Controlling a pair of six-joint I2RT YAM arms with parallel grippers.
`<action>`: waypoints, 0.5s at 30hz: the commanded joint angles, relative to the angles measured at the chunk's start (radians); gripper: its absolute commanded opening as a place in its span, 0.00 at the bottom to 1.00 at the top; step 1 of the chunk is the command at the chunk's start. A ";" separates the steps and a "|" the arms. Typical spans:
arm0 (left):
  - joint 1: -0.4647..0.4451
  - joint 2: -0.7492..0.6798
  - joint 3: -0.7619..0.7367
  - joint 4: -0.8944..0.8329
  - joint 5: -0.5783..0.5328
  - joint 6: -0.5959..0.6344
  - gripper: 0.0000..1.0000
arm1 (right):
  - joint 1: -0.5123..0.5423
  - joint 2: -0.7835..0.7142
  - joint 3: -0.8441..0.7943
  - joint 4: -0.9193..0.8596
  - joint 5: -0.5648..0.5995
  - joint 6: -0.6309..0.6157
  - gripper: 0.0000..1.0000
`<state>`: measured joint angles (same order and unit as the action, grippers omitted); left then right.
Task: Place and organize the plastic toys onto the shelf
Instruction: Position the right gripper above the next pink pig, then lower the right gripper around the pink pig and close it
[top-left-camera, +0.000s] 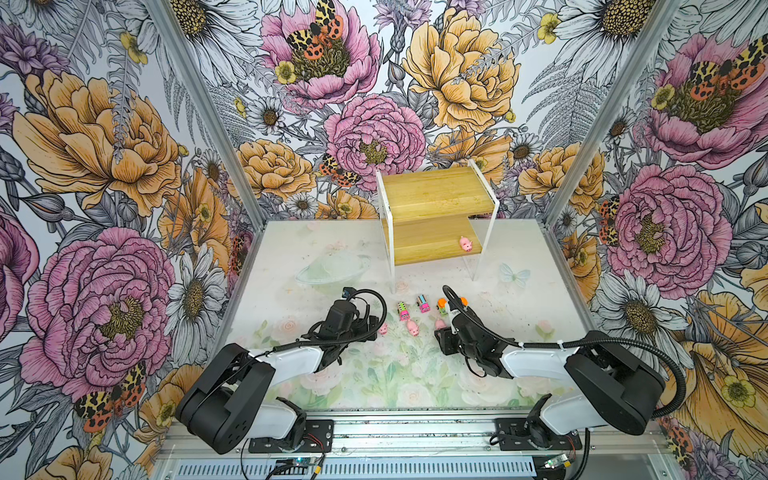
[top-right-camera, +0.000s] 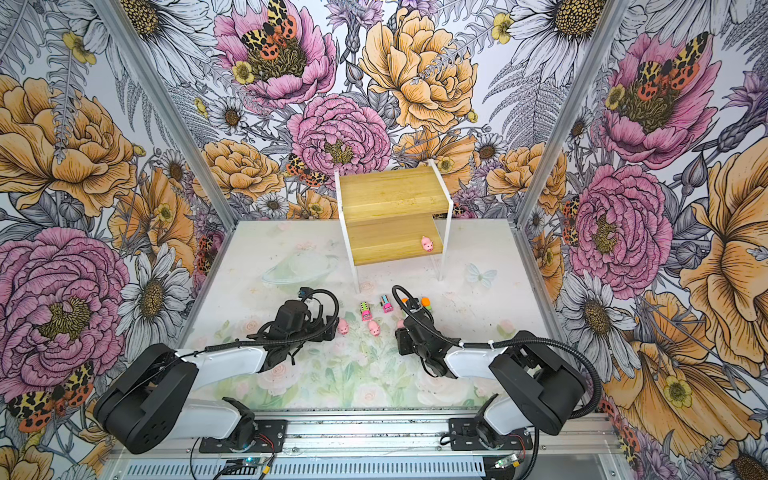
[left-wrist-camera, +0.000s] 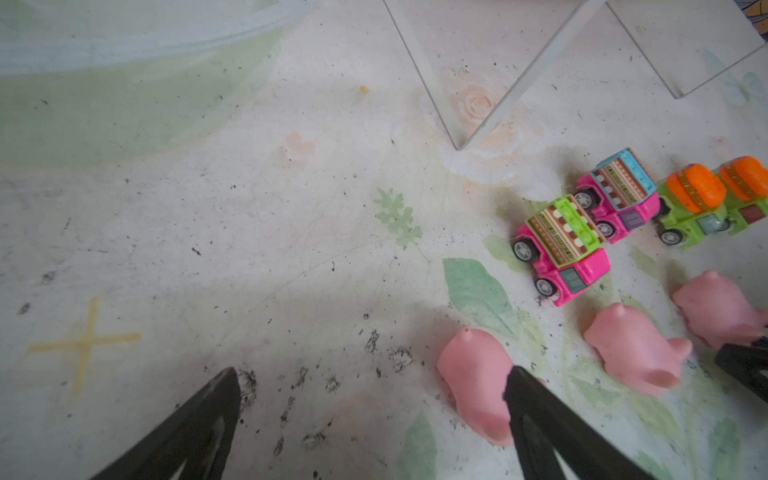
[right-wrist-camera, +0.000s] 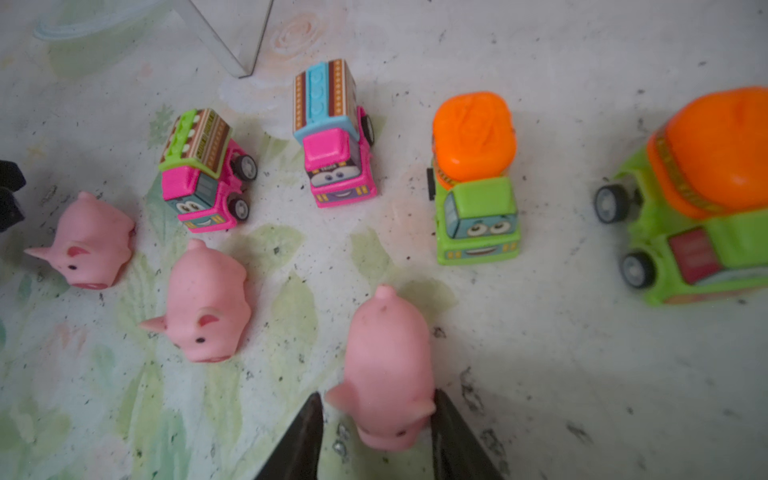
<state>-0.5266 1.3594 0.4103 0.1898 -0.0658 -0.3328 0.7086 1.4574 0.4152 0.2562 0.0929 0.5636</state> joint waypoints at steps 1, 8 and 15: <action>-0.007 0.009 0.015 0.002 0.001 0.017 0.99 | 0.005 0.021 0.012 0.023 0.055 0.027 0.43; -0.007 0.016 0.019 0.002 0.001 0.018 0.99 | 0.003 0.039 0.011 0.042 0.049 0.009 0.32; -0.009 0.017 0.021 0.002 -0.002 0.018 0.99 | 0.003 -0.011 0.005 0.024 0.036 -0.024 0.28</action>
<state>-0.5266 1.3693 0.4110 0.1879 -0.0658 -0.3328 0.7086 1.4773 0.4152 0.2840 0.1276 0.5602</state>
